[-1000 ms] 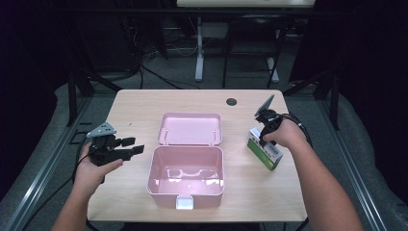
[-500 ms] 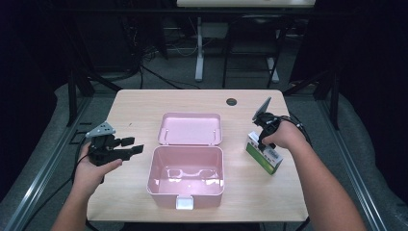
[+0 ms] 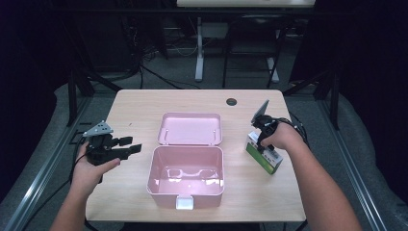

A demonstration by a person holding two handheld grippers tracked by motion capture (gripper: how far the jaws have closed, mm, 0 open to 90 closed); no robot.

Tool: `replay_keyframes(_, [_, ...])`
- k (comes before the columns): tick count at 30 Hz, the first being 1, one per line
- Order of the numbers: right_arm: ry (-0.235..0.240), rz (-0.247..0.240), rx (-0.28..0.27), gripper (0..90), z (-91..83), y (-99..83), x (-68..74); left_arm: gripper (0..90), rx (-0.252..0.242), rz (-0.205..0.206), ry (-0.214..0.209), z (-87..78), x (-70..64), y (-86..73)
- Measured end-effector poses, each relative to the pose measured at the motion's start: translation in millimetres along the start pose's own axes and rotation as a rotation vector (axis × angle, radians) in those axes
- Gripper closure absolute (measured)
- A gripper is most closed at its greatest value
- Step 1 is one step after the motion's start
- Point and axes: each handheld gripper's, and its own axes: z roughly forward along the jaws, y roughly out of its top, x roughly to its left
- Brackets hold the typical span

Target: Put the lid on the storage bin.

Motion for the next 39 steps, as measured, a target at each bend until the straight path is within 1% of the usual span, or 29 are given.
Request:
replay_keyframes(10, [0.007,0.002,0.008,59.8,5.1,-1.5,-0.9,45.0,0.000,-0.001,0.004,1.4,0.3,-0.7])
replay_keyframes(12, [0.003,0.008,0.007,60.3,5.0,-1.5,0.1,45.1,0.000,-0.002,0.004,1.4,0.4,-0.7])
replay_keyframes(14, [-0.002,0.001,0.007,60.8,4.7,-1.1,0.2,45.1,0.000,-0.002,0.003,1.2,0.5,-0.6])
replay_keyframes(19, [-0.010,0.004,0.005,61.4,3.9,-0.7,-0.1,45.0,-0.002,-0.003,0.005,0.7,0.9,-0.6])
replay_keyframes(21, [-0.011,-0.006,0.006,61.5,2.9,-1.1,0.0,45.1,0.007,0.001,0.005,-0.2,1.5,-0.3])
replay_keyframes(22, [-0.015,-0.013,0.005,61.5,2.2,-1.3,0.1,45.0,0.002,0.000,0.005,0.1,1.7,-0.5])
replay_keyframes(24, [-0.022,-0.022,-0.004,61.5,1.0,-1.7,0.3,45.1,0.006,0.001,0.007,-0.1,1.6,-0.4])
replay_keyframes(27, [-0.020,-0.021,-0.014,61.5,-2.0,-2.6,1.3,45.1,-0.001,-0.001,0.006,0.6,0.9,-0.5])
replay_keyframes(29, [-0.022,-0.025,-0.009,61.5,-5.6,-3.2,2.2,45.1,0.000,0.000,0.006,0.5,0.8,-0.4])
replay_keyframes(32, [-0.024,-0.031,-0.015,61.6,-10.3,-5.1,3.8,45.0,0.000,-0.001,0.008,0.1,1.2,-0.4])
replay_keyframes(33, [-0.026,-0.036,-0.013,61.5,-13.2,-5.9,5.0,45.0,0.005,0.000,0.008,-0.3,1.5,-0.3])
replay_keyframes(37, [-0.038,-0.052,-0.014,61.5,-22.6,-8.0,10.3,45.1,-0.005,-0.003,0.009,-0.4,1.1,-0.6])
replay_keyframes(39, [-0.031,-0.062,-0.020,61.5,-27.4,-9.3,14.3,45.0,-0.002,-0.002,0.007,-1.1,1.3,-0.5])
